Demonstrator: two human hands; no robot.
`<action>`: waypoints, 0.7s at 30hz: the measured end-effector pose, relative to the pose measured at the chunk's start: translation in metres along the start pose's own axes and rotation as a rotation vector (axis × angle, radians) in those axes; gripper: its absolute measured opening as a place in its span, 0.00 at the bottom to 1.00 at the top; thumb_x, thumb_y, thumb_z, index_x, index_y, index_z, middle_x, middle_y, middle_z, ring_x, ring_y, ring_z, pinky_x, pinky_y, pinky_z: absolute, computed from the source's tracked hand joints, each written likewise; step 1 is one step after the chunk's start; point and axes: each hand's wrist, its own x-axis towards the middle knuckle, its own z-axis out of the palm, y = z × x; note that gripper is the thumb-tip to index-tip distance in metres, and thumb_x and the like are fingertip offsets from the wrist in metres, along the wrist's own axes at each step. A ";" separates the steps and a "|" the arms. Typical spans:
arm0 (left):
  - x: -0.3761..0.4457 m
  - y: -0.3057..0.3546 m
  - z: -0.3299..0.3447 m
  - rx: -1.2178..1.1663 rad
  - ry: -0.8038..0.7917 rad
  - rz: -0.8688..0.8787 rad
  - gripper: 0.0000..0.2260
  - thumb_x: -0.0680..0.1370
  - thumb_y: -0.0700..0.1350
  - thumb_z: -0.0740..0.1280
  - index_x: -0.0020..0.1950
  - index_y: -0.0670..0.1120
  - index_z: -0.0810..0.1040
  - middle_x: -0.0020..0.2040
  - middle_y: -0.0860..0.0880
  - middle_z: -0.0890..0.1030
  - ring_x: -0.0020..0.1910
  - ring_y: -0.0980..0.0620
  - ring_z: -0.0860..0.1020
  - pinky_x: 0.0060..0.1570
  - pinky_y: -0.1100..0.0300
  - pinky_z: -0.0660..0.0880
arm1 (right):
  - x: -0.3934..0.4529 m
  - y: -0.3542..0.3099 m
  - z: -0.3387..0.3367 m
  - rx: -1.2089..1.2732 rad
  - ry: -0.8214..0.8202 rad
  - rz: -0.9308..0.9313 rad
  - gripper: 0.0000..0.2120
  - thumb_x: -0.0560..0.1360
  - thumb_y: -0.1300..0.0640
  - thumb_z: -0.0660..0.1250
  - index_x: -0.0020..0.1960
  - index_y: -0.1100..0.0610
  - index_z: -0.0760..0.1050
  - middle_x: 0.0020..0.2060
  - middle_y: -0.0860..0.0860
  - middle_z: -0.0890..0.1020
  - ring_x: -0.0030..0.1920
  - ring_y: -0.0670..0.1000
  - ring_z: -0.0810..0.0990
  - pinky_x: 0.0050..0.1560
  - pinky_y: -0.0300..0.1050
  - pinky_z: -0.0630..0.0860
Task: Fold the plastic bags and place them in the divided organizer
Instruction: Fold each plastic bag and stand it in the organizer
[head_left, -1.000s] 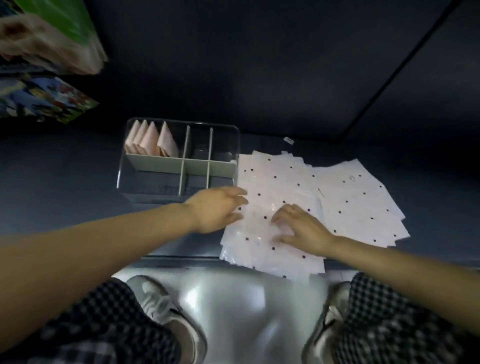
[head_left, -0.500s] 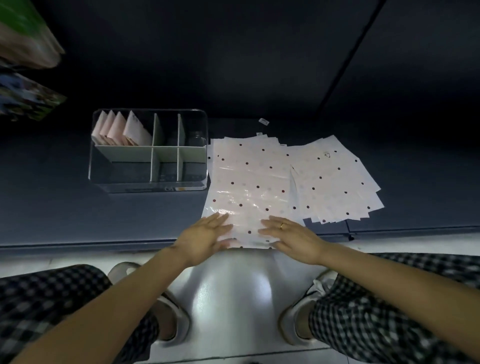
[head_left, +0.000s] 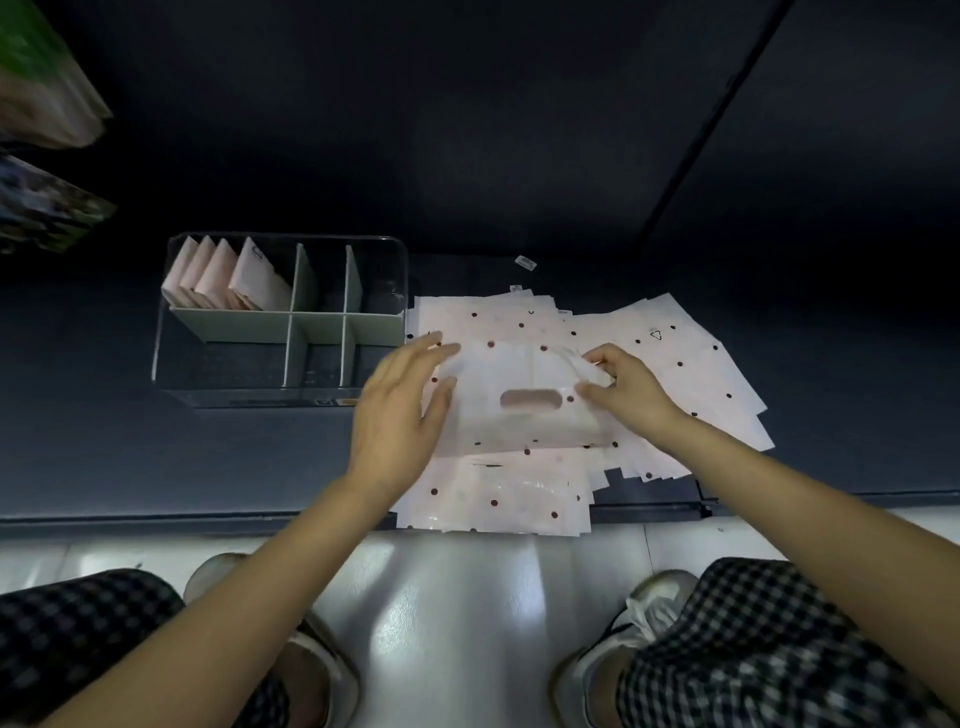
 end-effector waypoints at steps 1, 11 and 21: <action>-0.002 0.001 0.004 0.039 0.006 0.078 0.14 0.78 0.40 0.66 0.64 0.46 0.77 0.66 0.49 0.74 0.66 0.50 0.70 0.64 0.55 0.67 | 0.009 0.001 0.002 -0.008 0.019 0.025 0.13 0.74 0.62 0.67 0.57 0.58 0.71 0.51 0.52 0.77 0.51 0.52 0.76 0.54 0.48 0.73; -0.050 -0.036 0.061 0.486 -0.591 0.144 0.29 0.82 0.57 0.49 0.78 0.46 0.43 0.77 0.49 0.39 0.76 0.50 0.38 0.68 0.58 0.26 | 0.076 0.018 0.034 -0.092 -0.084 0.101 0.16 0.73 0.61 0.68 0.60 0.56 0.72 0.61 0.50 0.74 0.66 0.50 0.69 0.55 0.38 0.65; -0.067 -0.043 0.078 0.606 -0.695 0.111 0.31 0.79 0.64 0.40 0.73 0.50 0.29 0.73 0.47 0.29 0.74 0.47 0.31 0.74 0.52 0.35 | 0.034 0.014 0.049 -0.474 0.322 -0.293 0.23 0.77 0.55 0.63 0.71 0.60 0.64 0.67 0.57 0.71 0.67 0.58 0.66 0.68 0.49 0.61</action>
